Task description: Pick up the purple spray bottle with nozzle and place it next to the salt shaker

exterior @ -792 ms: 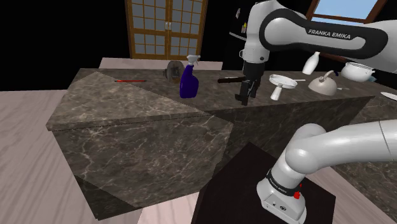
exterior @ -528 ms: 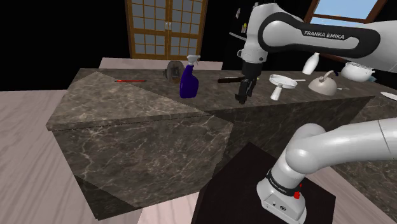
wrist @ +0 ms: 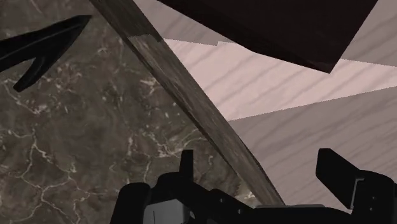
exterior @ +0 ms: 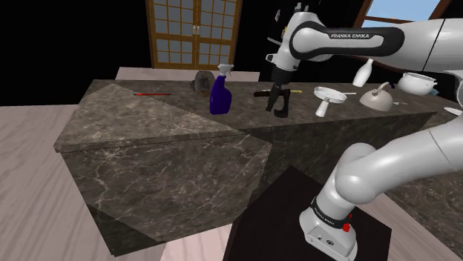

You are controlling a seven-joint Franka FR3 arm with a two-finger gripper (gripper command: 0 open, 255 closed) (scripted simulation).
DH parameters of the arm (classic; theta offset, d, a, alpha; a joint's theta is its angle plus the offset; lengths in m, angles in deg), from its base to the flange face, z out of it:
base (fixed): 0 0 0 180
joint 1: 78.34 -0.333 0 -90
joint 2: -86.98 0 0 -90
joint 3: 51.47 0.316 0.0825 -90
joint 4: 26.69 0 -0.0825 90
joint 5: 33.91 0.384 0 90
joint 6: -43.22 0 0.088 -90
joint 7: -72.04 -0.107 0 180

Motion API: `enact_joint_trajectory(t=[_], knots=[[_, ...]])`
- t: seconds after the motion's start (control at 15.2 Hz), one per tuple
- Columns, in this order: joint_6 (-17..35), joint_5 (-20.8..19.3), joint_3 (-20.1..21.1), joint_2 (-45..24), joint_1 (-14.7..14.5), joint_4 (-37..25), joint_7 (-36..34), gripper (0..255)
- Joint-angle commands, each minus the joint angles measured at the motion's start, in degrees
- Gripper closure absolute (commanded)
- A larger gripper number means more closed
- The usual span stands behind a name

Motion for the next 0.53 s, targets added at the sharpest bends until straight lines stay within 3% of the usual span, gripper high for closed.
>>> enact_joint_trajectory(t=[0.0, 0.46], knots=[[3.73, 1.41, -2.98, -2.86, -1.62, -1.36, 6.36, 0], [11.24, 12.19, -13.18, -15.7, -9.14, -10.8, 29.39, 0]])
